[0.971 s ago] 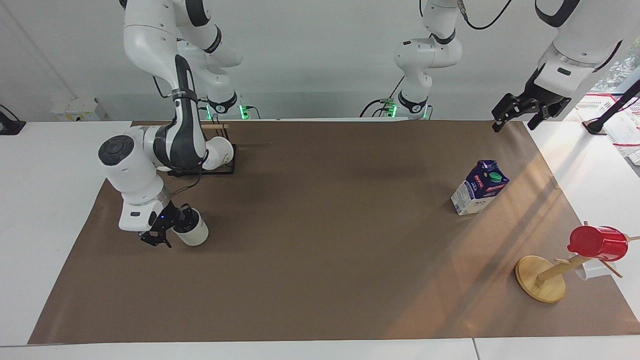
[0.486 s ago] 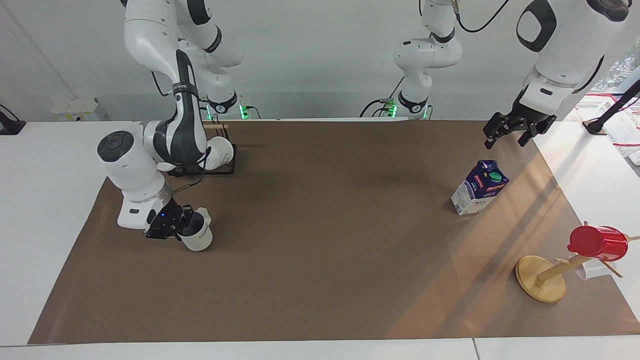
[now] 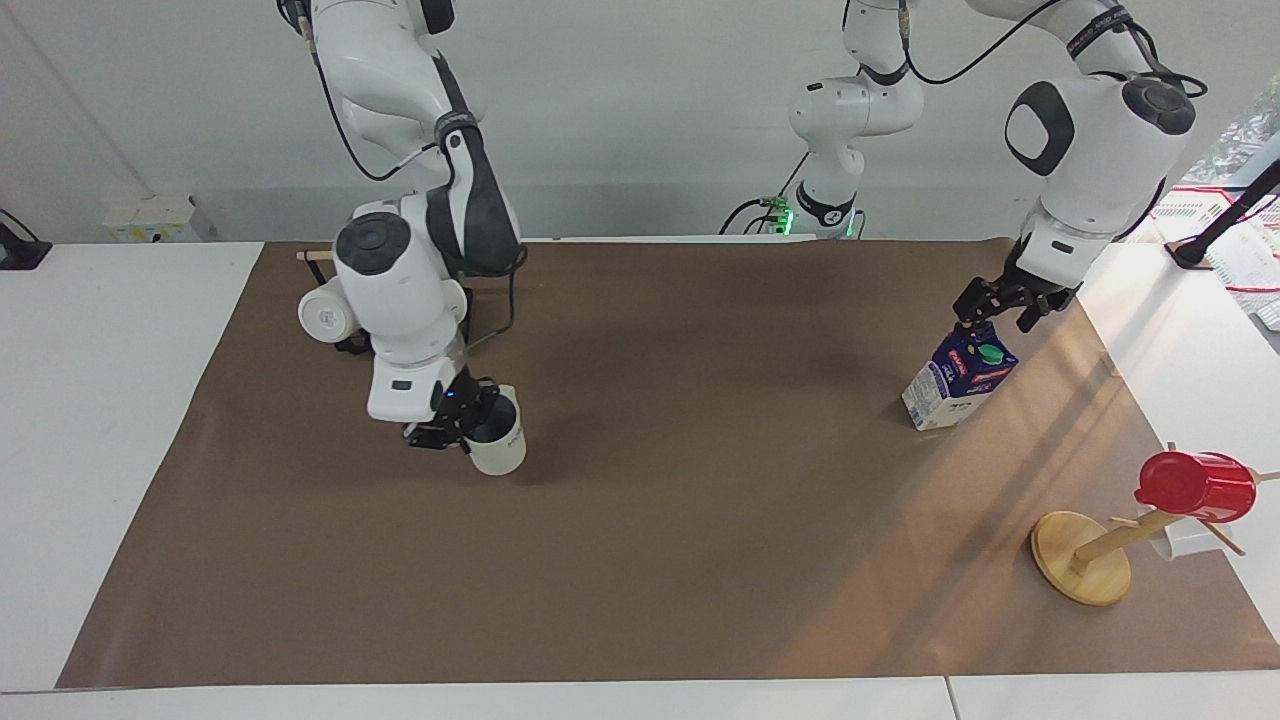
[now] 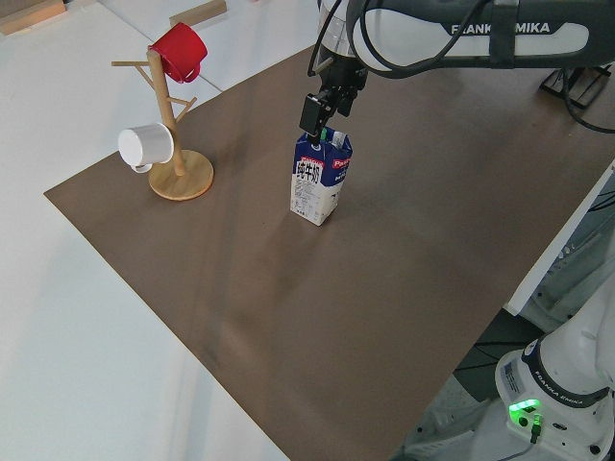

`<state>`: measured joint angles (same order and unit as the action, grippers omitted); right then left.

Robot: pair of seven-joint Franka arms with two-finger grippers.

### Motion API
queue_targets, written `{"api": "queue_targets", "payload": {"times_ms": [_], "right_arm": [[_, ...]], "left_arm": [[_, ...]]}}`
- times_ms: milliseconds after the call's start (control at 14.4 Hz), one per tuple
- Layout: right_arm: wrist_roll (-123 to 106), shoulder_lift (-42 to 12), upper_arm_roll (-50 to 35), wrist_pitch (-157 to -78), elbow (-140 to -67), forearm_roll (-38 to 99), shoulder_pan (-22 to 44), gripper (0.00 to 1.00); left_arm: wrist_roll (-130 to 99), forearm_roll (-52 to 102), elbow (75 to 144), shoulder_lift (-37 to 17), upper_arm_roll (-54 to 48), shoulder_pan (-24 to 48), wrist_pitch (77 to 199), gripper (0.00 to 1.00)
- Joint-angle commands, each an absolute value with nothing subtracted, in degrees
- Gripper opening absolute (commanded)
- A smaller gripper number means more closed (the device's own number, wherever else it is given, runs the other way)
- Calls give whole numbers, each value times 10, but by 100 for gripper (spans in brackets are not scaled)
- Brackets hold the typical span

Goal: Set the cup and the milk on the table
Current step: 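Lift the mug with the right gripper while the left gripper grasps the carton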

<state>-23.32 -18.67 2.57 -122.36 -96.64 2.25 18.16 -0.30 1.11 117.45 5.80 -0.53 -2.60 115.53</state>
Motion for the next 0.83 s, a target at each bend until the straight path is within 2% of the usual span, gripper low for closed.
{"api": "queue_targets", "payload": {"times_ms": [0, 277, 624, 694, 763], "right_arm": [[-176, -197, 25, -1258, -967, 11, 238, 0], [-121, -210, 25, -1288, -976, 11, 288, 0], [-121, -195, 25, -1292, -1026, -11, 292, 0], [-121, -195, 25, -1293, -1027, -11, 292, 0], [-121, -195, 25, -1294, -1027, -11, 292, 0]], "left_arm": [[3, 2, 1222, 71, -7, -28, 1214, 100], [2, 2, 1237, 61, -7, -28, 1240, 100], [-1, 2, 1237, 55, -7, -26, 1277, 100], [-1, 2, 1237, 54, -8, -25, 1277, 97], [-4, 2, 1237, 54, -8, -24, 1277, 72]]}}
